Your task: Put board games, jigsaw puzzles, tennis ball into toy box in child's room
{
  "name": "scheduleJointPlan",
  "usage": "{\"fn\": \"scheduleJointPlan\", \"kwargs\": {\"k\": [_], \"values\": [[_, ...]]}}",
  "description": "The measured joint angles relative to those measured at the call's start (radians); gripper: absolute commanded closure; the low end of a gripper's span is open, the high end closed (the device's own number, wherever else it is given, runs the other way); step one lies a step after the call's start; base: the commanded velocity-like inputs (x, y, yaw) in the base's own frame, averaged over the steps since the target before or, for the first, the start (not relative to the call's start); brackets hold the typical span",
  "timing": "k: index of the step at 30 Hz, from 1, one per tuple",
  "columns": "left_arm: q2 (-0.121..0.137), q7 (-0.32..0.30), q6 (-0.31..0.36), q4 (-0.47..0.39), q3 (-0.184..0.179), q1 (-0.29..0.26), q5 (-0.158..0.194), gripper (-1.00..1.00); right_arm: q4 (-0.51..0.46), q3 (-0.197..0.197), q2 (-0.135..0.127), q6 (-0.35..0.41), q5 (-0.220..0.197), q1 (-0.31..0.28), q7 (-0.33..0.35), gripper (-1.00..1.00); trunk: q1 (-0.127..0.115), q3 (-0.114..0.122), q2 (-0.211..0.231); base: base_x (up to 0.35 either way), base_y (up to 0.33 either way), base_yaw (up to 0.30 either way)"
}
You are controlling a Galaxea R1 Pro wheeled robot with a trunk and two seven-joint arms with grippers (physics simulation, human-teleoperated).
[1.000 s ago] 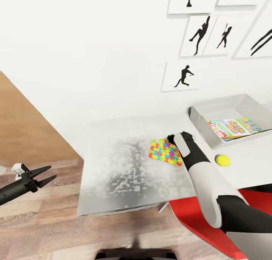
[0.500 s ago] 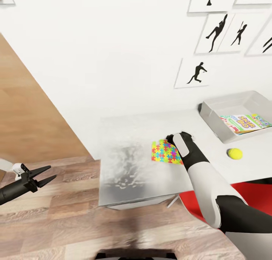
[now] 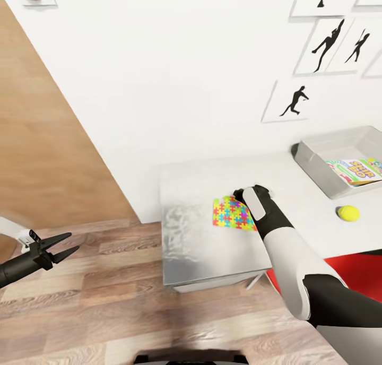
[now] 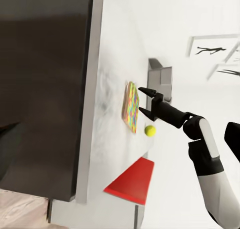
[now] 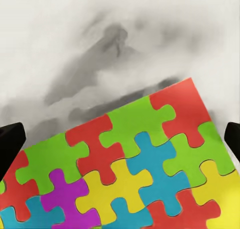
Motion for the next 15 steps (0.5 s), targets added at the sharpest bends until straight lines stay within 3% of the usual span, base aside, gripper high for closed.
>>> {"fn": "scheduleJointPlan", "kwargs": {"k": [15], "values": [[0.000,-0.001,0.000,0.000,0.000,0.000,0.001,-1.00,0.000,0.000,0.000,0.000,0.000,0.000,0.000,-1.00,0.000,0.000,0.000,-0.191,0.181,0.000]]}}
